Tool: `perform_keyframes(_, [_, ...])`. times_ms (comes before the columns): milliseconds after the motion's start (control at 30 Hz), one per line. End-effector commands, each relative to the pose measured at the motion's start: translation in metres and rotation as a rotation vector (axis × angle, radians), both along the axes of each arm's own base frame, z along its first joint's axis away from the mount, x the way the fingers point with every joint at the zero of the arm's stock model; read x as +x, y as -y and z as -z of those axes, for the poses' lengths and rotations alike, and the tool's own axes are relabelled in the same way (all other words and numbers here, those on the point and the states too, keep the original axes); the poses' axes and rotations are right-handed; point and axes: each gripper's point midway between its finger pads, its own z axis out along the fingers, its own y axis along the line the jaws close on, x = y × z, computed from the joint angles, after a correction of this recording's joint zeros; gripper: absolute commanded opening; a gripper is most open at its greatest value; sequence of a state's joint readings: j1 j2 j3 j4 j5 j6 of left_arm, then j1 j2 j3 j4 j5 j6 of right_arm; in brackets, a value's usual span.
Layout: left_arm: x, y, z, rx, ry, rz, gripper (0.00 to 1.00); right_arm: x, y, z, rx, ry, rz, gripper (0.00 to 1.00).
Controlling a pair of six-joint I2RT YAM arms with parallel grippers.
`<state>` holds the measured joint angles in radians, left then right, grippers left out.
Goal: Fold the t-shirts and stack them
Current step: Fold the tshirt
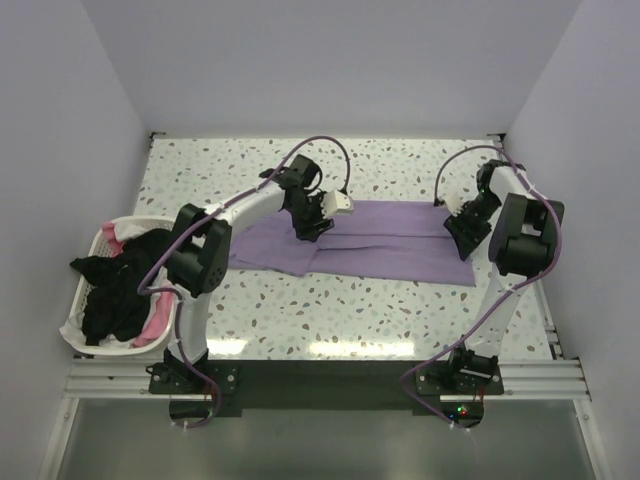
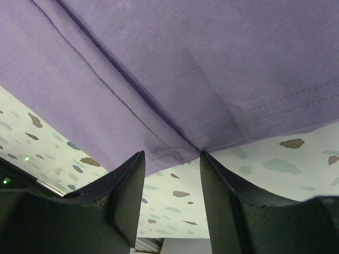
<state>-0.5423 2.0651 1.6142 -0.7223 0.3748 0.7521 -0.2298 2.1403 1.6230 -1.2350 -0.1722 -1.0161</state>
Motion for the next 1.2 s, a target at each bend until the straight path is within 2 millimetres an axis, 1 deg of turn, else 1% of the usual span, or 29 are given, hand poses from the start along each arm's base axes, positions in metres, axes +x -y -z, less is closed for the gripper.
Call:
perform_keyframes(0, [0.014, 0.012, -0.015, -0.035, 0.056, 0.010, 0.57, 0.016, 0.005, -0.009, -0.020, 0.060, -0.017, 0.50])
perform_keyframes(267, [0.016, 0.014, -0.017, -0.037, 0.060, 0.008, 0.57, 0.023, 0.005, -0.010, -0.021, 0.072, -0.009, 0.50])
perform_keyframes(367, [0.016, 0.015, -0.016, -0.034, 0.055, 0.010, 0.57, 0.021, 0.005, -0.008, -0.024, 0.060, -0.012, 0.50])
perform_keyframes(533, [0.016, 0.014, -0.013, -0.027, 0.052, 0.008, 0.57, 0.012, 0.005, 0.001, -0.032, 0.033, -0.025, 0.49])
perform_keyframes(633, [0.017, 0.013, -0.013, -0.026, 0.054, 0.005, 0.57, 0.007, 0.004, 0.005, -0.027, 0.018, -0.030, 0.45])
perform_keyframes(767, [0.016, 0.012, -0.011, -0.017, 0.055, 0.006, 0.57, 0.002, 0.003, 0.004, -0.024, 0.011, -0.040, 0.39])
perform_keyframes(833, [0.017, 0.012, -0.011, -0.018, 0.055, 0.002, 0.57, 0.001, 0.003, 0.001, -0.023, 0.013, -0.043, 0.33])
perform_keyframes(933, [0.019, 0.013, -0.013, -0.023, 0.059, -0.002, 0.56, 0.002, 0.003, -0.004, -0.022, 0.021, -0.043, 0.27])
perform_keyframes(1000, [0.018, 0.013, -0.013, -0.022, 0.058, -0.002, 0.56, 0.005, 0.003, -0.008, -0.022, 0.032, -0.042, 0.26])
perform_keyframes(1167, [0.019, 0.011, -0.011, -0.009, 0.061, 0.000, 0.54, 0.006, 0.003, -0.019, -0.023, 0.048, -0.041, 0.26])
